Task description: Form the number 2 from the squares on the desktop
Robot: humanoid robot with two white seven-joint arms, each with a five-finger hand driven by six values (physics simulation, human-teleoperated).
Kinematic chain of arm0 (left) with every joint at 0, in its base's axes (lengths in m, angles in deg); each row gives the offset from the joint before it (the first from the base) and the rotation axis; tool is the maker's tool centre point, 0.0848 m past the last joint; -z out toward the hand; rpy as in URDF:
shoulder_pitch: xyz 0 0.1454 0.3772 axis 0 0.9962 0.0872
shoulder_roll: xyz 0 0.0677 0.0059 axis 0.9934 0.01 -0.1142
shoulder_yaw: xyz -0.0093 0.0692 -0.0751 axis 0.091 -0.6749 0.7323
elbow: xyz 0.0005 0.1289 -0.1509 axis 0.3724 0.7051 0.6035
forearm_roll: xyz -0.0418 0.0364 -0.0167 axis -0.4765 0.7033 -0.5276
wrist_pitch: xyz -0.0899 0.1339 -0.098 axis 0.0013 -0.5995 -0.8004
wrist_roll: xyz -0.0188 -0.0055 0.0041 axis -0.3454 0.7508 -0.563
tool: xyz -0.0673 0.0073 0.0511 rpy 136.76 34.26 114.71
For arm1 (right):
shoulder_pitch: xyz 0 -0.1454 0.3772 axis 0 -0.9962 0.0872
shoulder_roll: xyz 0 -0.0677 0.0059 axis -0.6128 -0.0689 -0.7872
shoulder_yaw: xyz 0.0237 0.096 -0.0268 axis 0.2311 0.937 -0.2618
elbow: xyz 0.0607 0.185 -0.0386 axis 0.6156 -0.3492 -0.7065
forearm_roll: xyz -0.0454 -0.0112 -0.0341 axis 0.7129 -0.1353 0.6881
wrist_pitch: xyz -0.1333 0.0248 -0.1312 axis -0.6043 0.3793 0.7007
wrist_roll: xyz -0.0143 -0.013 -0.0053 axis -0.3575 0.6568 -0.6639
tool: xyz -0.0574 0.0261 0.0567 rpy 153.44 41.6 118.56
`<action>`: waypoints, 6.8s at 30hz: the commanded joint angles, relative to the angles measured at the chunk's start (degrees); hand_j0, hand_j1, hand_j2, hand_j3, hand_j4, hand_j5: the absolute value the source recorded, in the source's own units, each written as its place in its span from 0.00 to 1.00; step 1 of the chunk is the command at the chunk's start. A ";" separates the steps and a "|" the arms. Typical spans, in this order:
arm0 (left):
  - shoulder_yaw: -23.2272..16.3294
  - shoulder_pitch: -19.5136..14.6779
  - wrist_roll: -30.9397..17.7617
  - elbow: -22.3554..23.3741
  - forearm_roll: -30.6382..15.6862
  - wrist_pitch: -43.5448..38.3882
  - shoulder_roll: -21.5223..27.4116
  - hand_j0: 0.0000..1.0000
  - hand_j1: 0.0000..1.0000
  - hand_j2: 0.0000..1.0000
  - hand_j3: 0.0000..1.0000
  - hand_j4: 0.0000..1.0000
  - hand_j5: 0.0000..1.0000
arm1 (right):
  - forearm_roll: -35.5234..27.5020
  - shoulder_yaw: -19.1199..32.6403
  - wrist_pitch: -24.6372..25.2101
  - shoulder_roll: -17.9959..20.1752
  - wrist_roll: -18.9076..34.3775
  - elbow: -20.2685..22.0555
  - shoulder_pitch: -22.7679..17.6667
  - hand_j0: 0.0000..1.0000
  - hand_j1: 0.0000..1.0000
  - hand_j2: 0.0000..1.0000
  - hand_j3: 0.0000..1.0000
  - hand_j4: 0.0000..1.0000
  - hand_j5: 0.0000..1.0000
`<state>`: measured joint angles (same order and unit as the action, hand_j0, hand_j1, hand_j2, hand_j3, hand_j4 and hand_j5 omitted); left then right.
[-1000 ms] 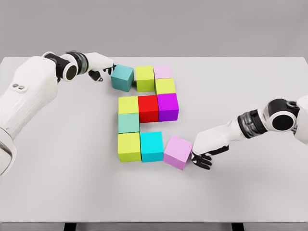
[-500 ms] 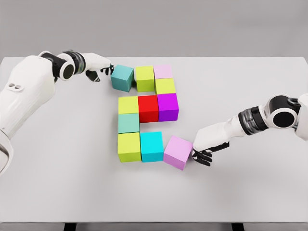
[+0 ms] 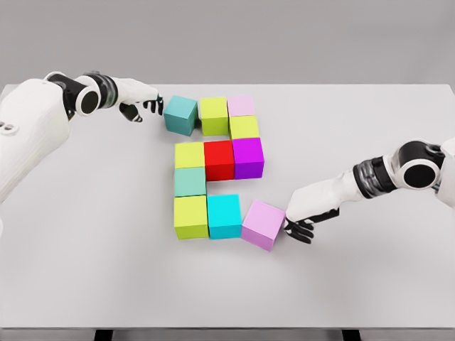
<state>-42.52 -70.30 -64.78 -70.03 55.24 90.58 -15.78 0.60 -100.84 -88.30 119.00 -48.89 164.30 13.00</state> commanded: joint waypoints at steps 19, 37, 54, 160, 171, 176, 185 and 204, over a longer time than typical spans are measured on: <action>0.00 0.53 -0.24 -1.91 -1.44 0.23 0.10 0.65 0.65 0.65 0.65 0.65 0.65 | -0.39 1.50 0.12 -0.30 0.00 -1.44 0.26 0.13 0.13 0.13 0.13 0.13 0.13; 0.00 0.88 -0.94 -2.52 -2.50 0.40 1.68 0.65 0.65 0.65 0.65 0.65 0.65 | -0.30 1.50 0.12 -1.44 0.00 -2.85 0.62 0.13 0.13 0.13 0.13 0.13 0.13; 0.00 1.76 -2.54 -7.18 -4.34 0.32 4.23 0.64 0.64 0.64 0.64 0.64 0.64 | -0.30 2.73 0.12 -1.88 0.00 -3.73 0.62 0.13 0.13 0.13 0.13 0.13 0.13; 13.27 19.42 -2.54 -30.82 -13.48 2.07 27.52 1.00 1.00 1.00 1.00 1.00 1.00 | -0.04 -1.67 0.12 -3.72 0.00 -3.55 2.81 0.12 0.12 0.12 0.12 0.12 0.12; 13.18 20.21 -2.54 -31.35 -14.36 2.16 27.69 1.00 1.00 1.00 1.00 1.00 1.00 | -0.04 -1.67 0.12 -4.34 0.00 -3.99 3.25 0.12 0.12 0.12 0.12 0.12 0.12; 13.18 20.13 -2.54 -31.35 -14.45 2.16 29.01 1.00 1.00 1.00 1.00 1.00 1.00 | -0.04 -1.67 0.12 -4.60 0.00 -4.17 3.52 0.12 0.12 0.12 0.12 0.12 0.12; 13.27 20.74 -2.54 -31.17 -14.54 3.04 29.01 1.00 1.00 1.00 1.00 1.00 1.00 | -0.04 -1.67 0.12 -4.69 0.00 -5.22 3.60 0.12 0.12 0.12 0.12 0.12 0.12; 13.36 20.83 -2.54 -31.35 -15.86 3.04 29.01 1.00 1.00 1.00 1.00 1.00 1.00 | 0.31 -1.40 0.12 1.11 0.00 -12.78 9.58 0.36 0.36 0.36 0.36 0.36 0.36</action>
<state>-29.16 -49.47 -67.34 -101.37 39.52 93.71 13.18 1.19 -102.33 -88.29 119.69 -48.89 153.07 22.67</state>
